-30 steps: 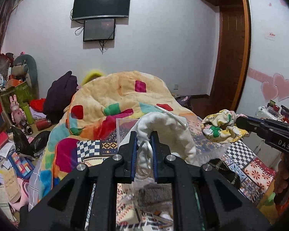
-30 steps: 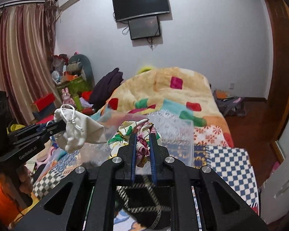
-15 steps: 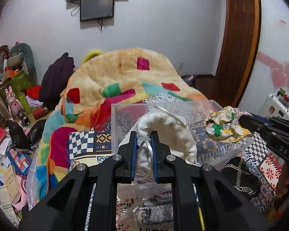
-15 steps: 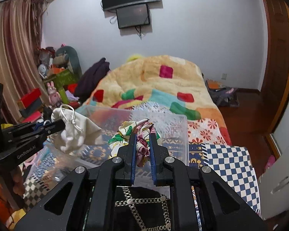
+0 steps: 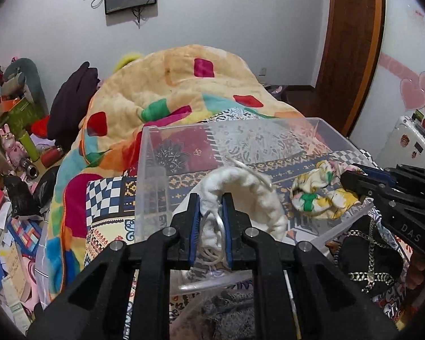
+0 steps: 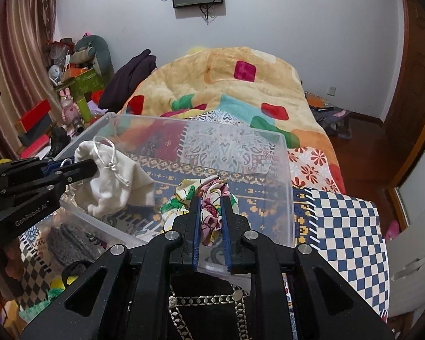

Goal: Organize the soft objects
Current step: 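Lower the white bag into the box with the left gripper while the right drops the floral cloth in, then grasp the black chain-trimmed bag with the right gripper while the left grasps the grey sock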

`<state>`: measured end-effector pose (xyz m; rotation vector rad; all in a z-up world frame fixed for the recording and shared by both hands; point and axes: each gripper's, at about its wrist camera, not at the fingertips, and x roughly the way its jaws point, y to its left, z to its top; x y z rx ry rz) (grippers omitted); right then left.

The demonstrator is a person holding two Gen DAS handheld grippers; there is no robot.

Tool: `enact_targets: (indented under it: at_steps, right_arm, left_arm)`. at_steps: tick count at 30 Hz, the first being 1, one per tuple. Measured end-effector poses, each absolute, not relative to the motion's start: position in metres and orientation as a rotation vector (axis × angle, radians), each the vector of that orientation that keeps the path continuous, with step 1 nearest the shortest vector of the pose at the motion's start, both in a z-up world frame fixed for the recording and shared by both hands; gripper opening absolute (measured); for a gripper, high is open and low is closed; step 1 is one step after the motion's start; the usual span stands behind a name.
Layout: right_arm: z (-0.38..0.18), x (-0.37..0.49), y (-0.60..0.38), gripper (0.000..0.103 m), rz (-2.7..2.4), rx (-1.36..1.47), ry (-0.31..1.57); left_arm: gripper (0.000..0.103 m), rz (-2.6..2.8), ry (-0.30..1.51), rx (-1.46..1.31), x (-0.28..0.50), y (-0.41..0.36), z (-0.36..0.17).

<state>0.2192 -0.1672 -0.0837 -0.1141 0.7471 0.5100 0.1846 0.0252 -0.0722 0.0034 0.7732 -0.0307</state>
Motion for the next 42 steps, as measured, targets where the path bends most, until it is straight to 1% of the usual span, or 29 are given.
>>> enact_targets:
  at_steps: [2,3,5,7,8,10,11,13,14,16,18,20,22,24,28,32,42]
  right_arm:
    - [-0.083,0.218,-0.168,0.017,0.511,-0.117,0.747]
    - [-0.083,0.217,-0.169,0.02,0.51,-0.118,0.747]
    - [-0.081,0.216,-0.168,0.025,0.508,-0.119,0.746]
    - [-0.079,0.215,-0.169,0.033,0.514,-0.11,0.741]
    - [-0.078,0.214,-0.167,0.034,0.515,-0.107,0.738]
    - [-0.073,0.21,-0.169,0.039,0.514,-0.106,0.72]
    - [-0.071,0.208,-0.17,0.04,0.515,-0.105,0.712]
    - [-0.066,0.204,-0.17,0.048,0.515,-0.1,0.7]
    - [-0.062,0.201,-0.171,0.051,0.515,-0.097,0.687]
    - [-0.057,0.196,-0.173,0.063,0.512,-0.092,0.665]
    - [-0.049,0.189,-0.177,0.069,0.507,-0.086,0.631]
    - [-0.043,0.184,-0.179,0.072,0.508,-0.079,0.612]
    - [-0.038,0.179,-0.183,0.078,0.515,-0.071,0.595]
    - [-0.035,0.172,-0.186,0.082,0.522,-0.062,0.579]
    - [-0.038,0.158,-0.189,0.083,0.535,-0.06,0.572]
    - [-0.053,0.15,-0.188,0.083,0.555,-0.063,0.615]
    - [-0.098,0.143,-0.176,0.083,0.588,-0.098,0.744]
  left_arm:
    - [0.014,-0.036,0.776,0.005,0.184,0.025,-0.071]
    - [0.015,-0.038,0.777,0.002,0.184,0.025,-0.071]
    - [0.019,-0.039,0.779,-0.005,0.182,0.026,-0.07]
    - [0.027,-0.042,0.774,-0.017,0.18,0.027,-0.068]
    - [0.029,-0.041,0.768,-0.018,0.178,0.028,-0.066]
    - [0.041,-0.033,0.748,-0.02,0.174,0.028,-0.062]
    - [0.045,-0.029,0.734,-0.02,0.17,0.028,-0.058]
    - [0.06,-0.027,0.707,-0.019,0.162,0.028,-0.052]
    - [0.062,-0.028,0.692,-0.016,0.157,0.027,-0.048]
    - [0.069,-0.034,0.662,-0.001,0.147,0.025,-0.041]
    - [0.075,-0.038,0.641,0.018,0.139,0.022,-0.035]
    - [0.079,-0.043,0.619,0.03,0.129,0.019,-0.03]
    - [0.086,-0.05,0.6,0.031,0.12,0.017,-0.027]
    - [0.089,-0.056,0.589,0.026,0.114,0.016,-0.025]
    - [0.091,-0.08,0.589,0.006,0.102,0.012,-0.027]
    - [0.092,-0.085,0.601,0.0,0.092,0.01,-0.037]
    - [0.093,-0.02,0.734,-0.036,0.092,0.036,-0.084]
